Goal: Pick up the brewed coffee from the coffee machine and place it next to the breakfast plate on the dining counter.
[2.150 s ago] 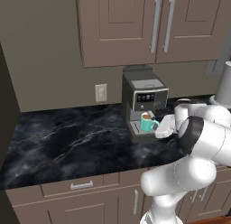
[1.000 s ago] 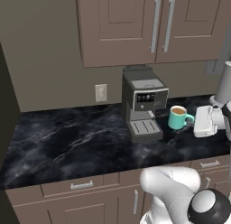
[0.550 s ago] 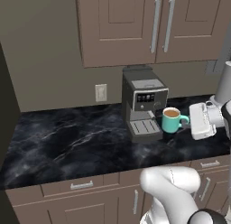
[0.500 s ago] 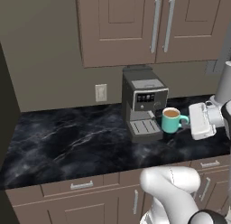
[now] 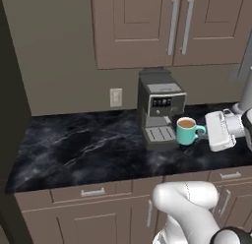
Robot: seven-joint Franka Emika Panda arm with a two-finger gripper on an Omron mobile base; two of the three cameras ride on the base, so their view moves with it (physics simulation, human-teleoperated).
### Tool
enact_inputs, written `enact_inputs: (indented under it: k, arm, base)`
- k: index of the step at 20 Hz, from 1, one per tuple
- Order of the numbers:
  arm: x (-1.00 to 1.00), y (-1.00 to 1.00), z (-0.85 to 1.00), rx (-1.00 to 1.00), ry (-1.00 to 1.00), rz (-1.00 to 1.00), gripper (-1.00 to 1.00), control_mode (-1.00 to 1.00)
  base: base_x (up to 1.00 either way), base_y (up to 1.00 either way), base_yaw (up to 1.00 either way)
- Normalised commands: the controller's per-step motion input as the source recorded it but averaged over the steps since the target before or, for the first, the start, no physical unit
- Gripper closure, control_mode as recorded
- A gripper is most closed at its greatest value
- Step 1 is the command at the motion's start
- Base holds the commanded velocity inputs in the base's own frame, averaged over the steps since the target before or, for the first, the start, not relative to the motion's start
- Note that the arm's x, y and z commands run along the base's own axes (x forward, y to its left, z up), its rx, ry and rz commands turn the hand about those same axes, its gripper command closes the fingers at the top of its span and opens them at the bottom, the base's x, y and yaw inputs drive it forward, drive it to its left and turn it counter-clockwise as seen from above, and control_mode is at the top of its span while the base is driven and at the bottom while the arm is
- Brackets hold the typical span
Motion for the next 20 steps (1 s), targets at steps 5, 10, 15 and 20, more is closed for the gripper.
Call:
enact_inputs:
  k: [5, 10, 15, 20]
  arm:
    - [0.0, 0.0, 0.0, 0.0, 0.0, 0.0, 1.0, 1.0]
    - [0.0, 0.0, 0.0, 0.0, 0.0, 0.0, 1.0, 1.0]
    - [0.0, 0.0, 0.0, 0.0, 0.0, 0.0, 1.0, 1.0]
    - [0.0, 0.0, 0.0, 0.0, 0.0, 0.0, 1.0, 1.0]
  base:
    - [-0.89, 0.36, 0.45]
    - [-0.67, 0.33, 0.7]
    - [-0.18, 0.18, 0.93]
    - [0.0, 0.13, 0.99]
